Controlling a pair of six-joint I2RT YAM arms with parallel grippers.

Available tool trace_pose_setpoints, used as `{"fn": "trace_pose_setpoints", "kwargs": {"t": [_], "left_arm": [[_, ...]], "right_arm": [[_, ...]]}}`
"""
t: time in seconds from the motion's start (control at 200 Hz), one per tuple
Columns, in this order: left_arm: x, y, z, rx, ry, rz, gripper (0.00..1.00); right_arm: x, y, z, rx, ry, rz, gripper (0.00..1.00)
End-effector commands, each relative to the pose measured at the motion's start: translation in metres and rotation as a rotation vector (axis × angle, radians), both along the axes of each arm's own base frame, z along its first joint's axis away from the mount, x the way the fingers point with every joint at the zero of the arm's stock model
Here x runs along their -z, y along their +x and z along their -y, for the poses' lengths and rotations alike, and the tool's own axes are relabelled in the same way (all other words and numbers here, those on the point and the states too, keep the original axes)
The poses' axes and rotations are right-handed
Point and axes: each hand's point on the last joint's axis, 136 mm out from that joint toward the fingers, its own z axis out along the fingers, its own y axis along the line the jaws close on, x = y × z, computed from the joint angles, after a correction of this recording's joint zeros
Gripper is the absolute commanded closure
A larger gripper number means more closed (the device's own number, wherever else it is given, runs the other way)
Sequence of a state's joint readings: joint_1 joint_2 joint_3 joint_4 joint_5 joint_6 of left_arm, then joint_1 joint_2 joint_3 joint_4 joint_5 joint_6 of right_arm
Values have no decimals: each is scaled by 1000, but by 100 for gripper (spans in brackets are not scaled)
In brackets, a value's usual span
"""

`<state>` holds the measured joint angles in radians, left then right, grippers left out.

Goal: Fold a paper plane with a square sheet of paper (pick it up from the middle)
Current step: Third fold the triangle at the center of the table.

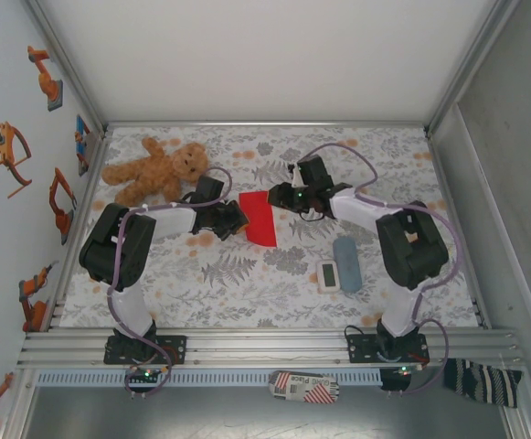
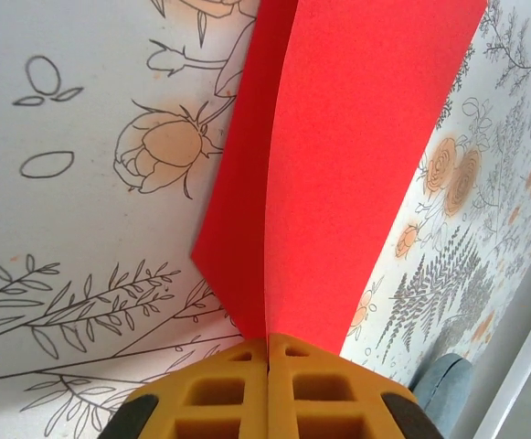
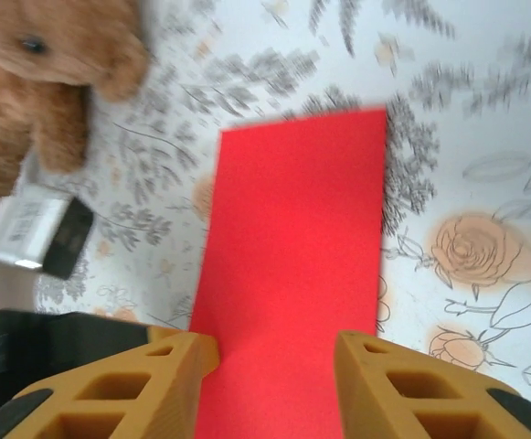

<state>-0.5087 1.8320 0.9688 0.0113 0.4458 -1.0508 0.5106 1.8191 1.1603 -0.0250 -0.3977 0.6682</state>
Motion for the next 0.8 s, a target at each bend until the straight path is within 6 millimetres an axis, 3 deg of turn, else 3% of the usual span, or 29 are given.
{"fn": "trace_pose_setpoints", "kwargs": {"t": [0.0,0.115,0.275,0.506,0.791], "left_arm": [[-24,7,2,-20,-41,27,98],[-31,9,4,-31,-53,34,98],[-32,12,5,-36,-55,27,97],[-30,15,8,-32,-58,26,97],[-28,16,12,-35,-86,10,97]], "right_arm": [[-19,2,17,-18,-86,177,54],[-28,-6,29,-46,-123,321,40],[-21,-16,35,-117,-213,461,35],[-32,-47,12,-243,-224,713,30],[-4,-79,-19,-455,-376,797,23]]}}
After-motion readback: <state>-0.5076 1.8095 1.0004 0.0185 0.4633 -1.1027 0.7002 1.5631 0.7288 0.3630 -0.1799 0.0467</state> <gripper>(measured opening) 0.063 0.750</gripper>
